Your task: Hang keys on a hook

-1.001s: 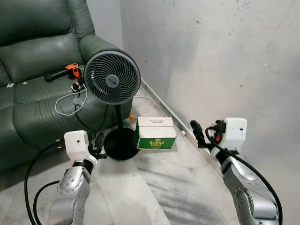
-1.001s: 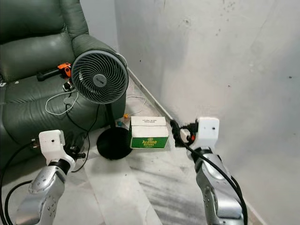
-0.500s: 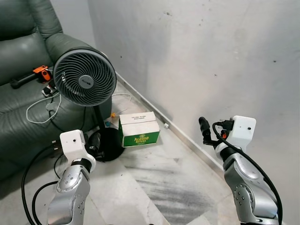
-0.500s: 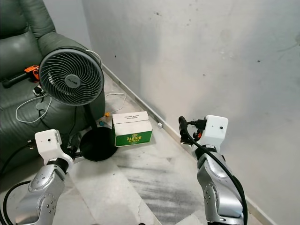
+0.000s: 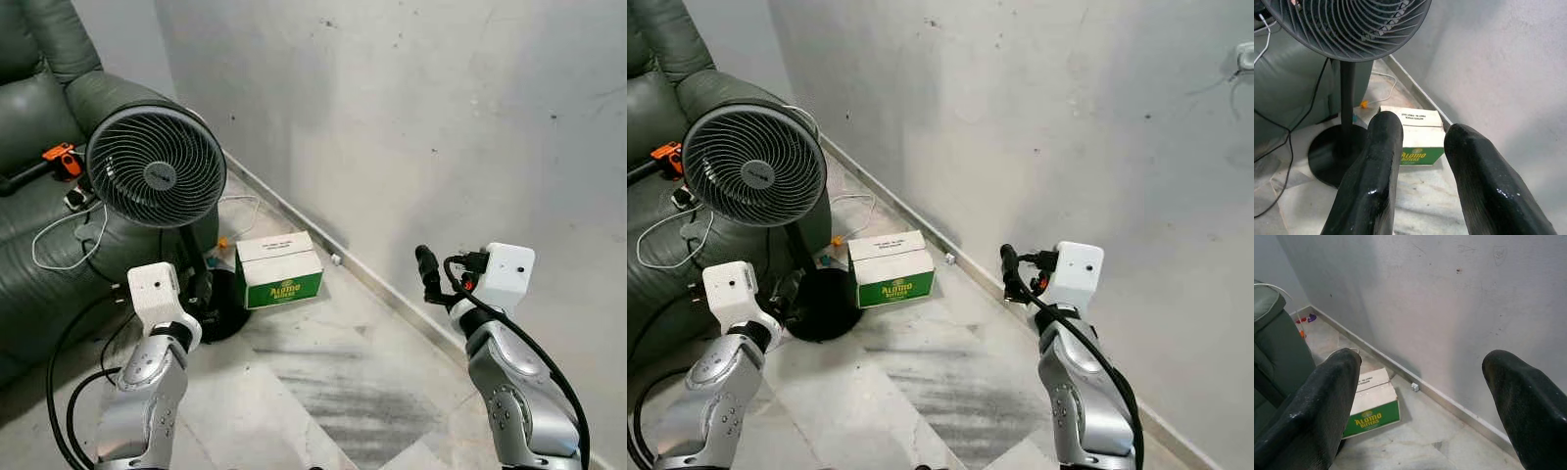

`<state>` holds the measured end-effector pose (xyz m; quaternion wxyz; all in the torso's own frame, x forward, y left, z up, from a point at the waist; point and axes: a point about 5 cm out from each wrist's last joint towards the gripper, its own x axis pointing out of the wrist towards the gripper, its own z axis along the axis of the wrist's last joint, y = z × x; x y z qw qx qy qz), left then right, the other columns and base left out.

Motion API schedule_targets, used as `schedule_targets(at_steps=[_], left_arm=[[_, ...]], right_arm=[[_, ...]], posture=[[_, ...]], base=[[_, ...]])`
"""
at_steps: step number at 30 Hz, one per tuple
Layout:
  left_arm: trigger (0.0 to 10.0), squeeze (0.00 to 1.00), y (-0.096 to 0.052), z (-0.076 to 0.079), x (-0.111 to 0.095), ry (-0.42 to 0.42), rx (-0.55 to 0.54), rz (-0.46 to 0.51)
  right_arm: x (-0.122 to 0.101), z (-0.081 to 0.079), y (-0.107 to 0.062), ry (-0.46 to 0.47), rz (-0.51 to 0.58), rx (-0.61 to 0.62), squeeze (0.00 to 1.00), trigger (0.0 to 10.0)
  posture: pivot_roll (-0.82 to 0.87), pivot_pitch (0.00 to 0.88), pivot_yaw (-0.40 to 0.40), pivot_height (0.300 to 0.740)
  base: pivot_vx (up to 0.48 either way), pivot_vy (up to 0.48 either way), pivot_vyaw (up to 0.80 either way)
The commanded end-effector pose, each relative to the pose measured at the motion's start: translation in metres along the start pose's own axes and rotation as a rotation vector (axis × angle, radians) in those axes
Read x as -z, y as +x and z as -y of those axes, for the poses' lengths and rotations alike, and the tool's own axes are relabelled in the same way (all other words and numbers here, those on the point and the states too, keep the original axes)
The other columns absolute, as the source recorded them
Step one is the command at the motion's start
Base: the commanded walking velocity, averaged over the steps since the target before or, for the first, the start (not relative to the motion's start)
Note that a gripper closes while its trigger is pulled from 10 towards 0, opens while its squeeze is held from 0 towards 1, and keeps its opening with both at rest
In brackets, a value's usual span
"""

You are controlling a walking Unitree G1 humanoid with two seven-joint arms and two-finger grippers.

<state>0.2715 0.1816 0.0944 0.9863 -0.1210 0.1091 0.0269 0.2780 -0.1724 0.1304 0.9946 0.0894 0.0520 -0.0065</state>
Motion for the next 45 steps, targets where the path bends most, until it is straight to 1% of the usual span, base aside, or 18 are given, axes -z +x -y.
schedule_targets(at_steps=[1,4,6,10,14,15,17,19,22,45], left_arm=[[10.0,0.0,0.0004,-0.0006,0.0031,-0.01,-0.004,-0.026],[10.0,0.0,0.0005,-0.0009,0.0065,-0.007,-0.008,-0.06],[10.0,0.0,0.0007,0.0006,0.0079,-0.021,0.002,-0.07],[10.0,0.0,0.0009,0.0016,0.0079,-0.03,0.006,-0.075],[10.0,0.0,0.001,0.0027,0.0089,-0.019,0.008,-0.088],[10.0,0.0,0.0009,0.0032,0.0089,-0.021,0.008,-0.09],[10.0,0.0,0.0009,0.0036,0.0089,-0.022,0.009,-0.09],[10.0,0.0,0.0008,0.004,0.0091,-0.025,0.009,-0.092],[10.0,0.0,0.0005,0.0052,0.009,-0.032,0.013,-0.092],[10.0,0.0,0.0022,0.0086,0.0091,-0.038,0.016,-0.097]], right_arm=[[0.0041,0.0018,0.0004,-0.005,-0.022,0.017,0.0,10.0],[0.0045,0.0017,0.0005,-0.004,-0.023,0.019,0.0,10.0],[0.0051,0.0025,0.0005,-0.001,-0.023,0.029,0.0,10.0],[0.0047,0.0025,0.0005,-0.006,-0.023,0.03,0.0,10.0],[0.0035,0.0033,-0.0008,0.009,-0.015,0.042,0.0,10.0],[0.0035,0.0034,-0.0007,-0.011,-0.022,0.048,0.0,10.0],[0.0036,0.0028,-0.0004,-0.004,-0.026,0.046,0.0,10.0],[0.0036,0.0014,-0.0004,-0.024,-0.03,0.033,0.0,10.0],[0.0049,0.0008,-0.0004,-0.008,-0.038,0.031,0.0,10.0],[0.0062,0.0011,0.0014,-0.039,-0.05,0.033,0.0,10.0]], posture=[[-0.03,0.104,-0.033,0.74],[-0.03,0.104,-0.033,0.74],[-0.03,0.104,-0.033,0.74],[-0.04,0.11,-0.03,0.74],[-0.04,0.113,-0.03,0.74],[-0.04,0.114,-0.03,0.74],[-0.04,0.114,-0.029,0.74],[-0.04,0.114,-0.029,0.74],[-0.04,0.114,-0.029,0.74],[-0.05,0.114,-0.03,0.74]], base=[[0.0,0.0,-0.8],[0.0,0.0,-0.8],[0.0,0.0,-0.8],[0.0,0.0,-0.8],[0.0,0.0,-0.63],[0.0,0.0,0.0],[0.0,0.0,0.0],[0.0,0.0,0.0],[0.0,0.0,-0.8],[0.0,0.0,-0.8]])
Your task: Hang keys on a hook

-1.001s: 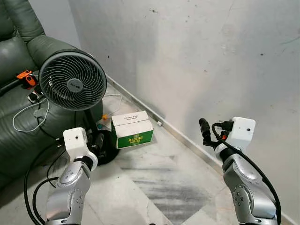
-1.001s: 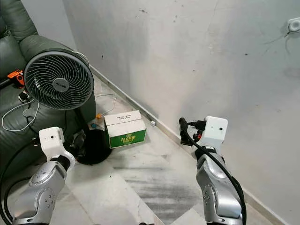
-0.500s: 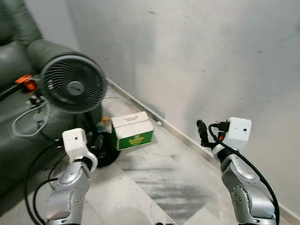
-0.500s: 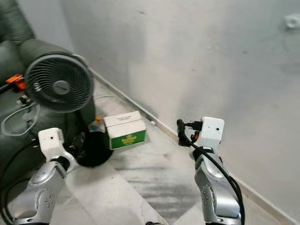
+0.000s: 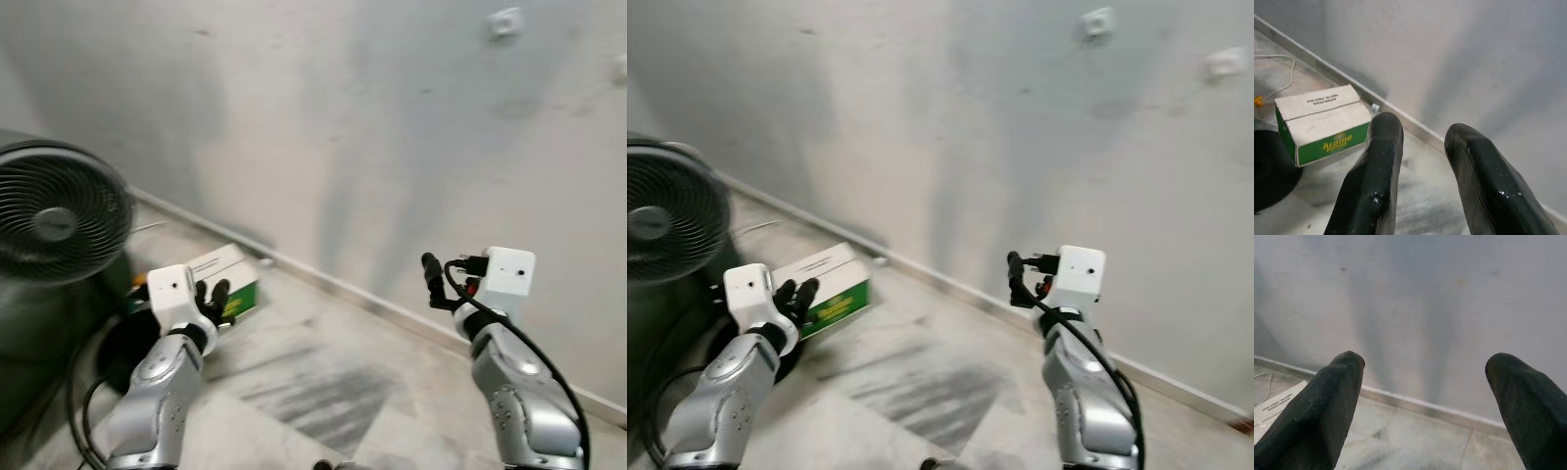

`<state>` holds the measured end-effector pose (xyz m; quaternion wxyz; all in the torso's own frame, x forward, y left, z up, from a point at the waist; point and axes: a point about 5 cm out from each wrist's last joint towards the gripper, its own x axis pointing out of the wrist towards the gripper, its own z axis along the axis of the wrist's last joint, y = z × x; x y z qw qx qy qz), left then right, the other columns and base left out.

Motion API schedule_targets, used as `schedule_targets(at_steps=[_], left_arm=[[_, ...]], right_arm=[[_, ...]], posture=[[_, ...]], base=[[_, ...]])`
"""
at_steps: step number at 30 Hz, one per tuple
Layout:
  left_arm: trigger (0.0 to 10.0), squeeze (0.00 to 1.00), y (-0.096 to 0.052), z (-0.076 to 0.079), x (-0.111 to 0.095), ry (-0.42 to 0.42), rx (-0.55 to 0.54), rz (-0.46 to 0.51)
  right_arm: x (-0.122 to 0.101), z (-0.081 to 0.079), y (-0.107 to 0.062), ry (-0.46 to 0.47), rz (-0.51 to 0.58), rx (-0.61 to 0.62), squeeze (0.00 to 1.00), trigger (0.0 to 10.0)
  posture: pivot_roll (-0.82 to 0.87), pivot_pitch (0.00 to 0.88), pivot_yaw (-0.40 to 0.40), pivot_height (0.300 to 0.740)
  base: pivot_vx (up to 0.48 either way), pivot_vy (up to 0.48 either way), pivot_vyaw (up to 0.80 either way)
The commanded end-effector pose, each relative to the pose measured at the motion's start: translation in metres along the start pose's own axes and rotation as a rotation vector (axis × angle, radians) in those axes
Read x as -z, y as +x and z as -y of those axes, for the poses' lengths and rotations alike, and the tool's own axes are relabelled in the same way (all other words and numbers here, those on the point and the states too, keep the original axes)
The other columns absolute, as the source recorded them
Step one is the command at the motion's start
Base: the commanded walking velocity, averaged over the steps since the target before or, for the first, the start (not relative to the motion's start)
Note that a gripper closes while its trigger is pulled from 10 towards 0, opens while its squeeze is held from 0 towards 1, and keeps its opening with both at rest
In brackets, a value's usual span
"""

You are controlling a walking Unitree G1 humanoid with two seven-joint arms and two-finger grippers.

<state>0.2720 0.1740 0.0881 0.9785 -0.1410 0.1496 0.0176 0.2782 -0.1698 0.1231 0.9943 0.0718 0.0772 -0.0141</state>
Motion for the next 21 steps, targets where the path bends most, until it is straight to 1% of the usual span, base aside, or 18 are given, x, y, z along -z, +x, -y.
schedule_targets(at_steps=[1,5,12,21], left_arm=[[10.0,0.0,0.0007,0.0026,0.0013,-0.001,0.004,-0.012],[10.0,0.0,0.0017,0.0027,-0.0001,-0.002,0.004,-0.01],[10.0,0.0,0.0025,0.0011,-0.002,0.008,-0.004,0.008],[10.0,0.0,0.0027,0.0017,-0.0017,0.001,0.009,0.0]], right_arm=[[-0.0013,0.0023,0.0004,-0.005,-0.001,0.012,0.0,10.0],[-0.0002,0.0032,0.0006,0.007,-0.008,0.021,0.0,10.0],[-0.0012,0.0031,0.0025,-0.002,-0.002,0.017,0.0,10.0],[-0.0002,0.0022,0.003,-0.004,-0.003,0.014,0.0,10.0]], posture=[[-0.05,0.114,-0.03,0.74],[-0.05,0.115,-0.029,0.74],[-0.04,0.112,-0.03,0.74],[-0.04,0.107,-0.028,0.74]], base=[[0.0,0.0,-0.8],[0.0,0.0,-0.8],[0.0,0.0,-0.8],[0.0,0.0,-0.8]])
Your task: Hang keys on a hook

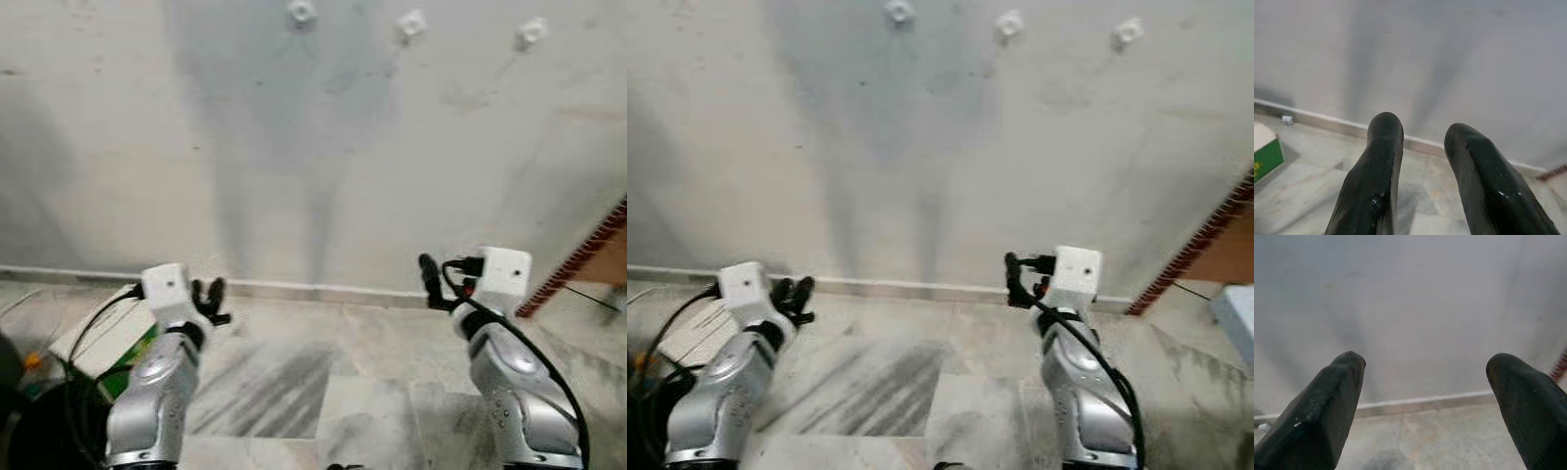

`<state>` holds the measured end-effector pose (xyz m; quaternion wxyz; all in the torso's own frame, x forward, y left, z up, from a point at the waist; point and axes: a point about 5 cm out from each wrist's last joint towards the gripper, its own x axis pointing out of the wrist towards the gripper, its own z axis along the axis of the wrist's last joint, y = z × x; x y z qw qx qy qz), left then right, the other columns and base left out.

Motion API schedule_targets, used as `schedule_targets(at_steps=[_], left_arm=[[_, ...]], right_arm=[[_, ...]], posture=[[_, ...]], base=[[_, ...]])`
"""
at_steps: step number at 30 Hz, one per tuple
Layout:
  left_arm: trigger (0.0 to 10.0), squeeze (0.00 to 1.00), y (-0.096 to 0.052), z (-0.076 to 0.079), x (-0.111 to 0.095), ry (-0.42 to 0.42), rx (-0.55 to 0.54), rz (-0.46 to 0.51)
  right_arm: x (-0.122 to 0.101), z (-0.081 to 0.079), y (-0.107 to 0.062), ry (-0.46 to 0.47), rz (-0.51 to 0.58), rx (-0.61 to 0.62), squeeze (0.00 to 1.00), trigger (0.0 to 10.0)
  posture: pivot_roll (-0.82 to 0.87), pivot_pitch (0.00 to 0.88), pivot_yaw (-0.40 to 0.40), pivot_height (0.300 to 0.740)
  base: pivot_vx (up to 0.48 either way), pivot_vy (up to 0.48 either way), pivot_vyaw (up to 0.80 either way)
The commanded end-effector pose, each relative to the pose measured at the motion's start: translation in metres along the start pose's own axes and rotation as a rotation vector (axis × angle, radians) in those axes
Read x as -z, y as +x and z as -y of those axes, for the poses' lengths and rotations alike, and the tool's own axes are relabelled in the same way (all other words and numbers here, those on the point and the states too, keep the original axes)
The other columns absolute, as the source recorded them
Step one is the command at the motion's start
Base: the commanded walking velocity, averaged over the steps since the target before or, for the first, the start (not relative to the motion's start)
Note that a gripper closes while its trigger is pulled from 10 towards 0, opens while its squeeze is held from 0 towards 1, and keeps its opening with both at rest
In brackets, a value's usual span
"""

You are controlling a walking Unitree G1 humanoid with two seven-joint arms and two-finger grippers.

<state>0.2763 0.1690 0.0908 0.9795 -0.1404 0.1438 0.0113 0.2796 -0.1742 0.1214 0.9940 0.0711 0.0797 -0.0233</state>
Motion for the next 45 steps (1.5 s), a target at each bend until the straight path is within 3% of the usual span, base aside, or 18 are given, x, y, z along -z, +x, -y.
schedule_targets(at_steps=[1,17,23,45], left_arm=[[10.0,0.0,-0.0006,-0.0042,0.0006,-0.003,-0.005,-0.01],[10.0,0.0,-0.0006,-0.0056,-0.0004,-0.029,-0.006,-0.01],[10.0,0.0,-0.0003,-0.007,-0.0021,-0.029,-0.007,-0.012],[10.0,0.0,0.0014,-0.0066,-0.0012,-0.023,-0.009,-0.022]], right_arm=[[-0.0008,-0.0024,0.0013,-0.004,0.001,-0.005,0.0,10.0],[-0.0003,-0.0017,0.0015,0.0,-0.003,0.003,0.0,10.0],[-0.0036,-0.0015,0.0026,-0.052,0.006,0.009,0.0,10.0],[-0.0042,-0.0038,0.0024,-0.033,0.004,-0.007,0.0,10.0]], posture=[[-0.04,0.104,-0.026,0.74],[-0.04,0.108,-0.026,0.74],[-0.04,0.112,-0.024,0.74],[-0.04,0.111,-0.025,0.74]], base=[[0.0,0.0,-0.8],[0.0,0.0,-0.05],[0.0,0.299,0.0],[0.0,0.357,0.0]])
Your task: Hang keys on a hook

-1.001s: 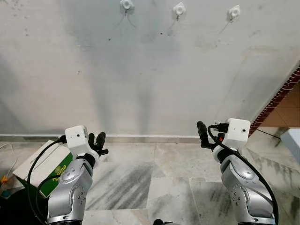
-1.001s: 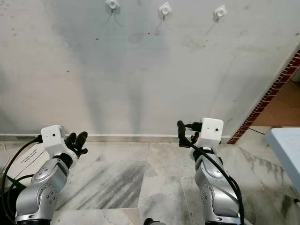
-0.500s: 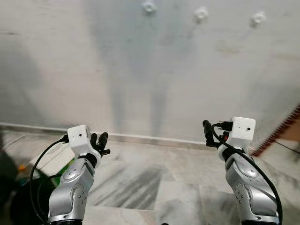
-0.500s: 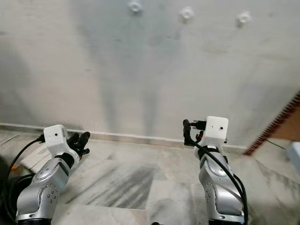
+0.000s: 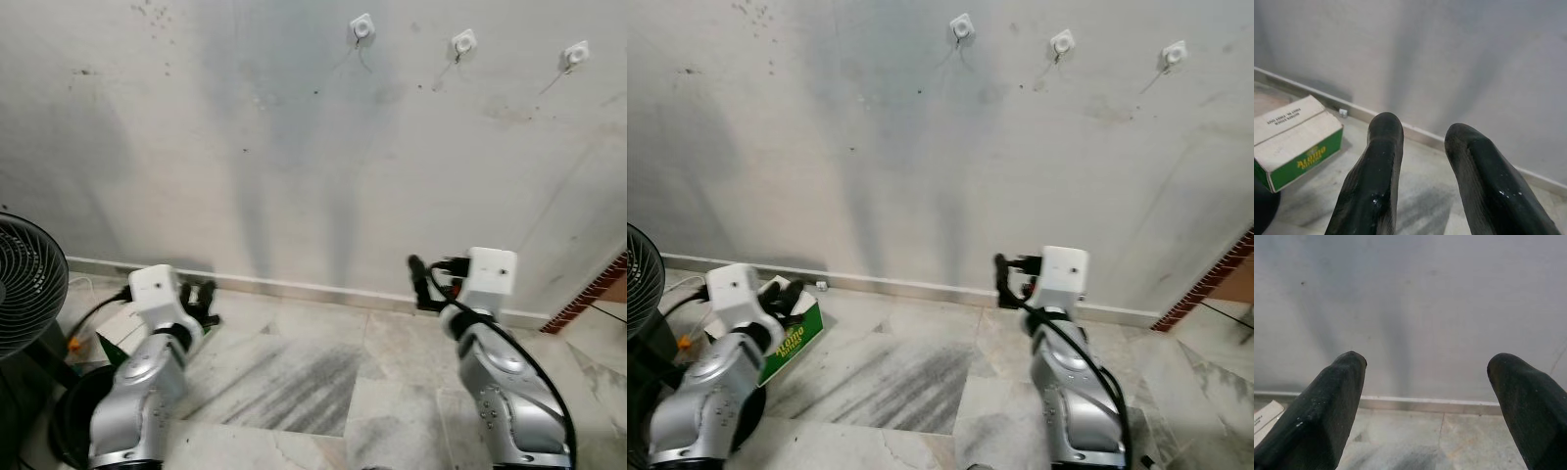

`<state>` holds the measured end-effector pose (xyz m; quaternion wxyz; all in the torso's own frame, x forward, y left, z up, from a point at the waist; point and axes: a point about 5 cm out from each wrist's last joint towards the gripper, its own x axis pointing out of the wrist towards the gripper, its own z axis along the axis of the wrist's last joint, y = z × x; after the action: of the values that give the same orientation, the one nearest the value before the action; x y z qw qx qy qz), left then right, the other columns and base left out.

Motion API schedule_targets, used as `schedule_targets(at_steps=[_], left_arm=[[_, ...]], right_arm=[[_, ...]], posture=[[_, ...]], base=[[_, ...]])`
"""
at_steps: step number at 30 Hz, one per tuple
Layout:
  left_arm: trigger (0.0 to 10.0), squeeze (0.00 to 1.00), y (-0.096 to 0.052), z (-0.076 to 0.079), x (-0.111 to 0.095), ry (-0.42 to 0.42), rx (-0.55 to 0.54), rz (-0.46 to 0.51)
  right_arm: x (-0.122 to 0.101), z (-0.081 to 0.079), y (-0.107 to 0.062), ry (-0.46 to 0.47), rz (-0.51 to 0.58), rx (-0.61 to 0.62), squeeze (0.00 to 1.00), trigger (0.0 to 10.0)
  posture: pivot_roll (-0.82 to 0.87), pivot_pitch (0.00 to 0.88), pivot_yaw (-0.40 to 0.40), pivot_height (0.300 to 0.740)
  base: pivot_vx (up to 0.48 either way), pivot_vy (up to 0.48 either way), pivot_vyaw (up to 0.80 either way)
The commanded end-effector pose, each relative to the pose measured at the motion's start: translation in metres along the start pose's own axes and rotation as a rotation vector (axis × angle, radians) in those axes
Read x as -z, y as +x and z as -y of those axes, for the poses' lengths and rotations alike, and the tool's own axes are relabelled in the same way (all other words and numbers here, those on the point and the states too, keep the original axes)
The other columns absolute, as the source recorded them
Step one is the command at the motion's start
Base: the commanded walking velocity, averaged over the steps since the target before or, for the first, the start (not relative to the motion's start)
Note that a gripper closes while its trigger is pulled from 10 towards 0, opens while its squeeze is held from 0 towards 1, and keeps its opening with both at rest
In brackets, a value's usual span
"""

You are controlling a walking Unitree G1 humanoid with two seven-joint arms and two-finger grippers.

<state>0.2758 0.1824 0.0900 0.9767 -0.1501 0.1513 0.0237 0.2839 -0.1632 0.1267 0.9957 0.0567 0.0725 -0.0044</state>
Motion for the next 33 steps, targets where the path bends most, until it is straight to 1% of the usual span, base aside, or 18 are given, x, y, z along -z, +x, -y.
schedule_targets(at_steps=[1,7,10,12,16,19,20,22,23,24,25,26,29,30,31,32,33], left_arm=[[10.0,0.0,0.002,0.006,0.002,0.002,0.013,-0.01],[10.0,0.0,0.003,0.006,0.0,0.006,0.015,-0.008],[10.0,0.0,0.002,0.005,-0.001,0.025,0.027,-0.015],[10.0,0.0,0.002,0.005,-0.002,0.026,0.035,-0.016],[10.0,0.0,0.001,0.006,-0.007,0.057,0.085,-0.023],[10.0,0.0,0.0,0.006,-0.01,0.038,0.111,-0.025],[10.0,0.0,0.0,0.006,-0.012,0.045,0.132,-0.018],[10.0,0.0,0.0,0.006,-0.016,0.09,0.17,0.013],[10.0,0.0,0.0,0.006,-0.016,0.09,0.17,0.013],[10.0,0.0,0.001,0.008,-0.018,0.111,0.202,0.042],[10.0,0.0,0.004,0.01,-0.02,0.167,0.217,0.083],[10.0,0.0,0.007,0.012,-0.022,0.205,0.22,0.114],[10.0,0.0,0.015,0.022,-0.028,0.22,0.205,0.176],[10.0,0.0,0.015,0.027,-0.03,0.224,0.216,0.199],[10.0,0.0,0.015,0.027,-0.03,0.224,0.216,0.199],[10.0,0.0,0.014,0.032,-0.031,0.228,0.229,0.222],[10.0,0.0,0.012,0.037,-0.03,0.213,0.247,0.236]], right_arm=[[0.0,0.008,-0.001,-0.003,-0.009,0.03,0.0,10.0],[0.0,0.009,0.0,-0.01,-0.006,0.032,0.0,10.0],[-0.002,0.009,0.0,0.011,-0.004,0.036,0.0,10.0],[-0.002,0.01,0.0,0.006,-0.008,0.047,0.0,10.0],[-0.001,0.012,0.002,0.029,-0.032,0.057,0.0,10.0],[-0.002,0.014,0.002,0.024,-0.03,0.059,0.0,10.0],[-0.002,0.015,0.002,0.009,-0.03,0.065,0.0,10.0],[-0.003,0.015,0.002,-0.004,-0.026,0.069,0.0,10.0],[-0.003,0.015,0.002,-0.004,-0.026,0.069,0.0,10.0],[-0.004,0.016,0.003,-0.04,-0.014,0.081,0.0,10.0],[-0.007,0.015,0.004,-0.068,0.002,0.087,0.0,10.0],[-0.009,0.015,0.004,-0.095,0.018,0.087,0.0,10.0],[-0.014,0.012,0.006,-0.153,0.066,0.065,0.0,10.0],[-0.016,0.012,0.006,-0.162,0.081,0.059,0.0,10.0],[-0.016,0.012,0.006,-0.162,0.081,0.059,0.0,10.0],[-0.018,0.012,0.005,-0.172,0.094,0.056,0.0,10.0],[-0.019,0.012,0.005,-0.174,0.1,0.056,0.0,10.0]], posture=[[-0.04,0.11,-0.025,0.74],[-0.04,0.109,-0.026,0.74],[-0.04,0.107,-0.024,0.74],[-0.04,0.107,-0.024,0.74],[-0.04,0.106,-0.02,0.74],[-0.03,0.105,-0.019,0.74],[-0.03,0.106,-0.021,0.74],[-0.03,0.106,-0.021,0.74],[-0.03,0.106,-0.021,0.74],[-0.02,0.106,-0.028,0.74],[-0.02,0.108,-0.032,0.74],[-0.03,0.11,-0.035,0.74],[-0.04,0.11,-0.039,0.74],[-0.05,0.108,-0.04,0.74],[-0.05,0.108,-0.04,0.74],[-0.05,0.108,-0.04,0.74],[-0.05,0.108,-0.041,0.74]], base=[[0.0,0.352,0.0],[0.0,0.356,0.0],[0.0,0.342,0.0],[0.0,0.311,0.0],[0.0,0.0,0.0],[0.0,0.0,0.0],[0.0,0.0,0.0],[0.0,0.0,0.0],[0.0,0.0,0.0],[0.0,0.0,0.0],[0.0,0.0,0.0],[0.0,0.0,0.0],[0.0,0.0,0.0],[0.0,0.0,0.0],[0.0,0.0,0.0],[0.0,0.0,0.0],[0.0,0.0,0.0]])
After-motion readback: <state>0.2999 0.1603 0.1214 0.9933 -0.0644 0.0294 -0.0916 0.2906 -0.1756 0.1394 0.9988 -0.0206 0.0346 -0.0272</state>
